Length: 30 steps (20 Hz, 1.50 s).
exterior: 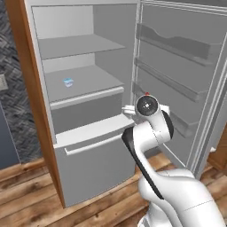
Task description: Pick fish from the fridge and place it on the plate on the counter.
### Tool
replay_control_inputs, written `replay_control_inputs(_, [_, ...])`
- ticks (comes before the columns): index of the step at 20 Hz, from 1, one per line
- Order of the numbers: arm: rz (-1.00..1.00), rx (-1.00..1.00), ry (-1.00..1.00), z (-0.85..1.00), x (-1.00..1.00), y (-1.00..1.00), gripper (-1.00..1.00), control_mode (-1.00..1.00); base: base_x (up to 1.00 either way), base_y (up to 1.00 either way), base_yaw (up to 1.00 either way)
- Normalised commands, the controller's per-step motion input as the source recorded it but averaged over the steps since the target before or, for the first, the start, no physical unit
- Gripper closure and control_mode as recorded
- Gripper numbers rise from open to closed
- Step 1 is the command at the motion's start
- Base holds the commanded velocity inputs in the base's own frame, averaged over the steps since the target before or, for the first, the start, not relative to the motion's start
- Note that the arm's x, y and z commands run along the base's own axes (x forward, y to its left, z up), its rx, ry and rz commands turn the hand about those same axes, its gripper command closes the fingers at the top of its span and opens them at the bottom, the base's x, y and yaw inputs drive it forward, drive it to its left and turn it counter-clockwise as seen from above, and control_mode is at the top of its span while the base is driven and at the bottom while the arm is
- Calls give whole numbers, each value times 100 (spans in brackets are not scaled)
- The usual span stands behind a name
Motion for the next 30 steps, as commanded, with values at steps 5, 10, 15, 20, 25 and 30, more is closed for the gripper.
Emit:
replay_control_inputs(5, [0, 0, 0, 0, 0, 0, 100, 100, -54, 8, -25])
replay_control_inputs(10, [0, 0, 0, 0, 0, 0, 100, 100, -56, 14, -24])
replay_control_inputs(15, [0, 0, 0, 0, 0, 0, 100, 100, -59, 12, -24])
replay_control_inputs(20, [0, 0, 0, 0, 0, 0, 100, 100, -62, 9, -26])
replay_control_inputs(25, [0, 0, 0, 0, 0, 0, 100, 100, -54, 1, -29])
replay_control_inputs(30, [0, 0, 0, 0, 0, 0, 100, 100, -43, 0, -31])
